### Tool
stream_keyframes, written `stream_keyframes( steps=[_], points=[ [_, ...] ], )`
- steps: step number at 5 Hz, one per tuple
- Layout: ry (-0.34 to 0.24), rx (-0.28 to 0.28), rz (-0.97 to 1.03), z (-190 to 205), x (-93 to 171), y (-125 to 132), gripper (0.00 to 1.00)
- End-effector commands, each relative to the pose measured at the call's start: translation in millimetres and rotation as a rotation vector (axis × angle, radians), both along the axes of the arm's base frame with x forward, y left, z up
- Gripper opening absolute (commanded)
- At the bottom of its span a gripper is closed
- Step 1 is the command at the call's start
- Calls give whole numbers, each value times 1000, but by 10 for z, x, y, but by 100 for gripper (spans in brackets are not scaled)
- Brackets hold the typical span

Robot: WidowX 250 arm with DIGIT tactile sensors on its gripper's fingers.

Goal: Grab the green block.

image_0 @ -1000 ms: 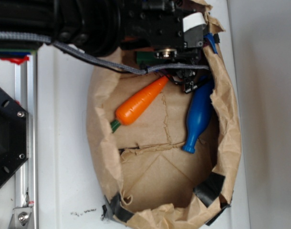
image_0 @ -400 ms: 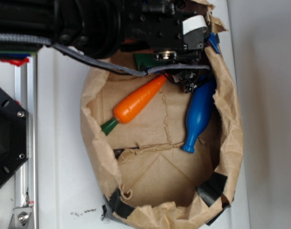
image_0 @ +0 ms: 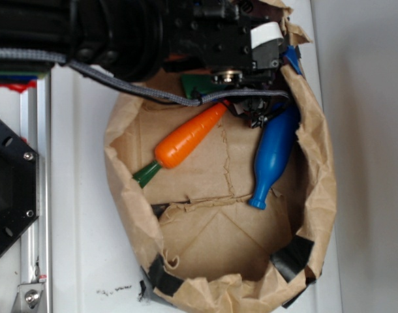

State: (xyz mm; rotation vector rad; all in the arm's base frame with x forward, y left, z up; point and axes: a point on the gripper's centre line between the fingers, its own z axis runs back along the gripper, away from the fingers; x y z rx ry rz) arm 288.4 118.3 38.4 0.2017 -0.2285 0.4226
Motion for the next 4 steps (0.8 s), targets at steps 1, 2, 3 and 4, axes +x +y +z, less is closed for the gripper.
stream_keyframes(
  steps=[1,2,3,4],
  points=[
    [27,-165,-31,1014,-194,-415,0],
    [26,-211,-113,1251,-324,-708,0],
    [18,-236,-181,1328,-333,-842,0],
    [6,-250,-206,1365,-297,-901,0]
  ],
)
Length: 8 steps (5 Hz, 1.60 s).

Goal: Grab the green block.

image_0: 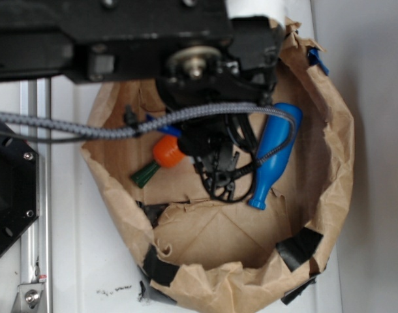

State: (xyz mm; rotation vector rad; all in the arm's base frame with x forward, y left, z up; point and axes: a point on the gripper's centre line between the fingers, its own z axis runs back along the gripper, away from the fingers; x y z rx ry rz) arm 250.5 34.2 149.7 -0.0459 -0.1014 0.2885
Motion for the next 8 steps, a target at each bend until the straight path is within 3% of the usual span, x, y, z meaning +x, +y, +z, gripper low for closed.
stream_keyframes(
  steps=[1,2,4,5,6,7,8],
  points=[
    [-94,-4,-29,251,105,-16,0],
    [-109,27,-24,134,156,147,100],
    [-155,94,68,-251,259,560,100],
    [-199,115,135,-413,272,640,100],
    [-201,143,184,-585,265,678,100],
    [-183,157,190,-699,263,592,100],
    [-177,112,170,-604,247,360,100]
  ],
)
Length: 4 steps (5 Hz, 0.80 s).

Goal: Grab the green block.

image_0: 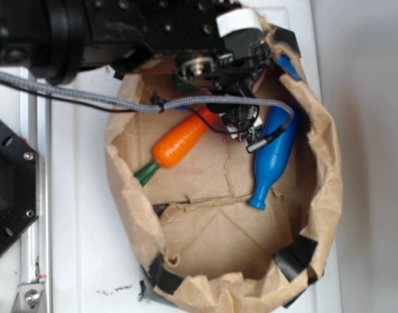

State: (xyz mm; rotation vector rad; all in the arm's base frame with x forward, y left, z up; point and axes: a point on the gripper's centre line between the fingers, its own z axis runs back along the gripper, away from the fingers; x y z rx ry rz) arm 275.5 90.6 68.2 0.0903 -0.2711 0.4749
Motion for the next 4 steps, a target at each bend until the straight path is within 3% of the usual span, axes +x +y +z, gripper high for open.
stream_keyframes(
  steps=[1,4],
  points=[
    [-39,-54,-43,280,11,-313,100],
    [-49,14,9,141,97,107,100]
  ],
)
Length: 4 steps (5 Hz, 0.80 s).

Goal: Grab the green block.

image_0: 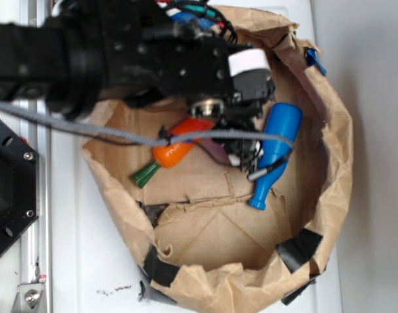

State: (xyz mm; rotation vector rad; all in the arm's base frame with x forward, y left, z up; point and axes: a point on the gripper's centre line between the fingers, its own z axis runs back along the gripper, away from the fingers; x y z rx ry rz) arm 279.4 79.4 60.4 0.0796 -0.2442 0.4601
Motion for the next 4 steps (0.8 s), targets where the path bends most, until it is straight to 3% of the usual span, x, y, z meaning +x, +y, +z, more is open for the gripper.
stream_keyframes(
  steps=[1,4],
  points=[
    [-100,26,16,324,30,317,100],
    [-101,22,42,438,-35,603,100]
  ],
)
